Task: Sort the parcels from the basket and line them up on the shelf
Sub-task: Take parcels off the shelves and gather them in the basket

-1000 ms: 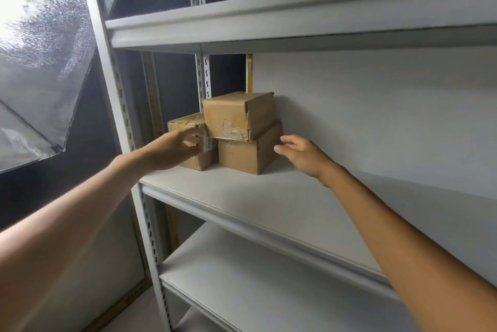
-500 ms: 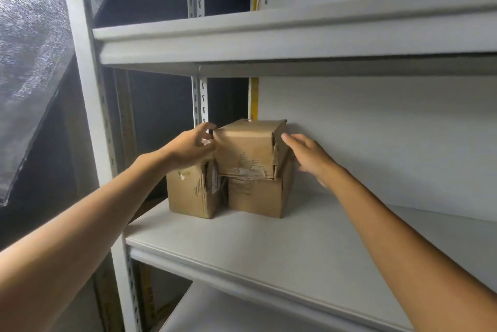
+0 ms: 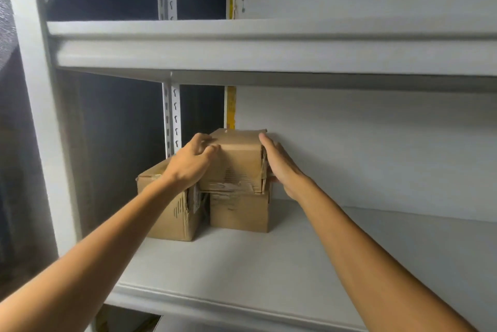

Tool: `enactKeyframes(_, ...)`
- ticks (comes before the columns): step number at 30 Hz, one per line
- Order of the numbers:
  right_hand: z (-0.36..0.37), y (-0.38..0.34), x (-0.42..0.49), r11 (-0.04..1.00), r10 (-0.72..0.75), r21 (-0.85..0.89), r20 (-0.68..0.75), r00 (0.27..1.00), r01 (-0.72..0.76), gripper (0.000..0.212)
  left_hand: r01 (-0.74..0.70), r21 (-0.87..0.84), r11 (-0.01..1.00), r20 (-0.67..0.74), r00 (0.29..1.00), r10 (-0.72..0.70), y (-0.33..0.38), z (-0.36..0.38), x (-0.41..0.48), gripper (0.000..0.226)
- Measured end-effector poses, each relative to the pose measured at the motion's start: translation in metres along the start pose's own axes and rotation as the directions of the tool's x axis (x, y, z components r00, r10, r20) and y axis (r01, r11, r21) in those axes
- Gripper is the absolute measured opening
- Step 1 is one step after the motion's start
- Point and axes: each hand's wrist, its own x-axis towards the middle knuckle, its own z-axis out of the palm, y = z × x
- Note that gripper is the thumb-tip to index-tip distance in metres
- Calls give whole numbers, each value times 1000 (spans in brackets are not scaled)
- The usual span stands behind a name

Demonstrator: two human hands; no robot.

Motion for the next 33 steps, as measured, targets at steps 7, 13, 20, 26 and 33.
enactKeyframes(7,-10,1,-13,996,-43,75,-30,999,46,36,-22,-12,1000,-130,991,21,15,9,-13,43)
enactKeyframes(13,-23,9,-21,982,-81,162,-125,989,101,28,-41,-95,995,-161,987,25,39,15,-31,43)
enactKeyframes(20,-66,21,-40,968,-91,216,-159,983,125,23,-110,-27,994,-219,970,101,82,31,-44,40)
enactKeyframes(26,-78,28,-50,973,-125,178,-127,984,147,42,-9,-171,985,-401,914,-61,76,69,-63,44)
enactKeyframes(33,-78,34,-57,970,-82,213,-181,980,121,34,254,-535,806,-222,878,-423,80,78,-57,48)
